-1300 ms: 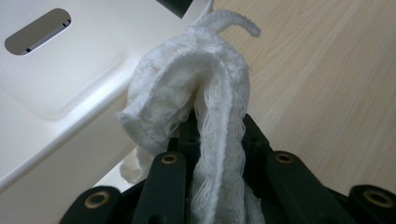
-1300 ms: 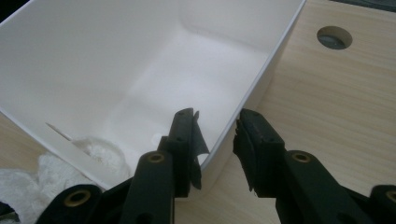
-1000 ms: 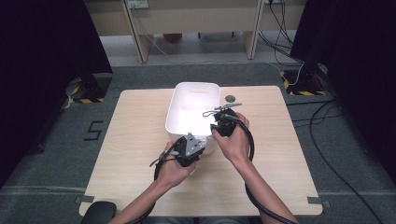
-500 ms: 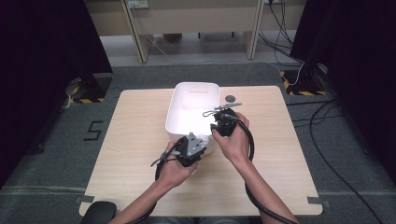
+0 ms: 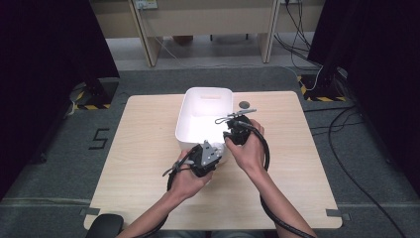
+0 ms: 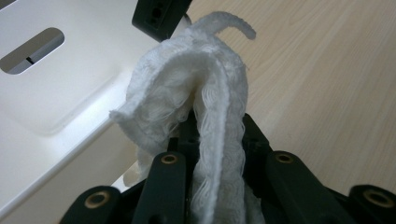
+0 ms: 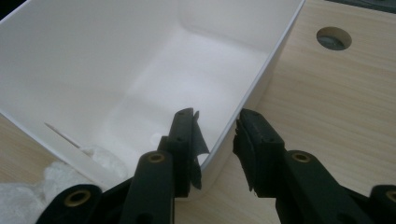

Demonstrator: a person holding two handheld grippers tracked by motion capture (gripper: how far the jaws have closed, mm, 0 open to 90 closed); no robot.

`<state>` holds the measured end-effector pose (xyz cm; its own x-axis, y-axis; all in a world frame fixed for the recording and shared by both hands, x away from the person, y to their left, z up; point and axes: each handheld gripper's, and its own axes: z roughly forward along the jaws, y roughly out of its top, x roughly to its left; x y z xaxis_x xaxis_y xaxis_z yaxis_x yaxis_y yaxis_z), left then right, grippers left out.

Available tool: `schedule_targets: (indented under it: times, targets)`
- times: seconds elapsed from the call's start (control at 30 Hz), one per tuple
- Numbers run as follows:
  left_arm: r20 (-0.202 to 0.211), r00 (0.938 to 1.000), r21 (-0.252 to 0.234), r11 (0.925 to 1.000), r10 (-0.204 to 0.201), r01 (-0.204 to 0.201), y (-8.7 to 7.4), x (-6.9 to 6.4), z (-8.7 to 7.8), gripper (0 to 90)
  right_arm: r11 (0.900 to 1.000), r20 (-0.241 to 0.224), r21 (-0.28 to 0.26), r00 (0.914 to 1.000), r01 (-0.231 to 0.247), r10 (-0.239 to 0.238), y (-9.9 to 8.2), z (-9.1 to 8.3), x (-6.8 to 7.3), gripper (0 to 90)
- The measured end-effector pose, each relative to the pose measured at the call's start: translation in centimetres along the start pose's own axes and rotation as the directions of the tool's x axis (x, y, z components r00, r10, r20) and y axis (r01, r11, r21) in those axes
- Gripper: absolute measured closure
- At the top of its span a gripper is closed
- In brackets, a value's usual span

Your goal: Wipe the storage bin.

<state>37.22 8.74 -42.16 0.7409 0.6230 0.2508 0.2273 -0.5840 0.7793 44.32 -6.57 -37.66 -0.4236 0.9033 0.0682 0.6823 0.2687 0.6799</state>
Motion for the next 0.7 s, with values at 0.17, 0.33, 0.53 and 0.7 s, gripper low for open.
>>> schedule_targets:
  times: [0.17, 0.33, 0.53, 0.7]
  targets:
    - [0.004, 1.0000, -0.004, 1.0000, 0.001, -0.001, 0.17, -0.12, 0.20, 75.5, 1.0000, -0.003, 0.000, 1.0000, -0.003, 0.003, 0.00, -0.01, -0.02, 67.6]
    - [0.009, 1.0000, -0.007, 1.0000, 0.001, -0.001, 0.31, -0.30, 0.47, 75.5, 1.0000, -0.003, -0.002, 1.0000, -0.003, 0.003, -0.01, -0.01, -0.03, 67.6]
    - [0.011, 0.9999, -0.003, 1.0000, 0.006, -0.006, 0.46, -0.44, 0.63, 75.5, 1.0000, -0.006, -0.001, 1.0000, -0.004, 0.003, 0.00, -0.02, -0.05, 67.7]
    - [0.012, 0.9999, -0.005, 1.0000, 0.007, -0.007, 0.50, -0.57, 0.80, 75.5, 1.0000, -0.008, -0.001, 1.0000, -0.003, 0.003, -0.01, -0.03, -0.08, 67.7]
